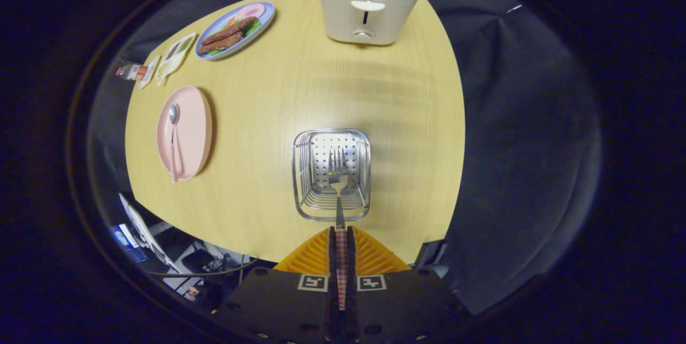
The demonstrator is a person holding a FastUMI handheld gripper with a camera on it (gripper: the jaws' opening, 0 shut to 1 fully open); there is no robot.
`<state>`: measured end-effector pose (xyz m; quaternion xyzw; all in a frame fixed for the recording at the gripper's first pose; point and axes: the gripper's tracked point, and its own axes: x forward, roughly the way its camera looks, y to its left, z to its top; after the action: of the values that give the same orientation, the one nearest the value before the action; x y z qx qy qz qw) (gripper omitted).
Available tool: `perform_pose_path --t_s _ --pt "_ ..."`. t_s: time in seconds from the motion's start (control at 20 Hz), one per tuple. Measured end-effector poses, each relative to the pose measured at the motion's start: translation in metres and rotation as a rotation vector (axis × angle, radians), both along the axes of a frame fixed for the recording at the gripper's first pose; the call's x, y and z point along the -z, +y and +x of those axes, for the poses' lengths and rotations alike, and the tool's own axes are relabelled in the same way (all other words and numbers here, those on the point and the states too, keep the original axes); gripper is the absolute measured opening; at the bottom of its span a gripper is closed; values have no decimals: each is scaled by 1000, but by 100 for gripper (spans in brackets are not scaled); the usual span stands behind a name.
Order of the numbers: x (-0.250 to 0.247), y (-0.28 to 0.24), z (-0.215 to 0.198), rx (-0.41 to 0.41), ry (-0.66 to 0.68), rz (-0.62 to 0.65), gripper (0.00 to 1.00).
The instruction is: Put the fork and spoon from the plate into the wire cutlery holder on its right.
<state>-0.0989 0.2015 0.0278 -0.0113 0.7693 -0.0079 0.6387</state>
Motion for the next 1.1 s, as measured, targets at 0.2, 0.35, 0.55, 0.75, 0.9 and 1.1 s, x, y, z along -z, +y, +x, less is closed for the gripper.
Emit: perform_pose_path --t_s 0.2,0.35,0.55,0.75,0.9,1.1 --pt "8 5 5 -9 44 6 5" --pt "11 3 12 2 38 -8 7" --pt "15 2 16 24 27 -11 11" --pt "11 8 20 32 -62 5 12" --pt "8 15 20 20 -129 -6 27" --pt "-3 34 36 58 -292 -15 32"
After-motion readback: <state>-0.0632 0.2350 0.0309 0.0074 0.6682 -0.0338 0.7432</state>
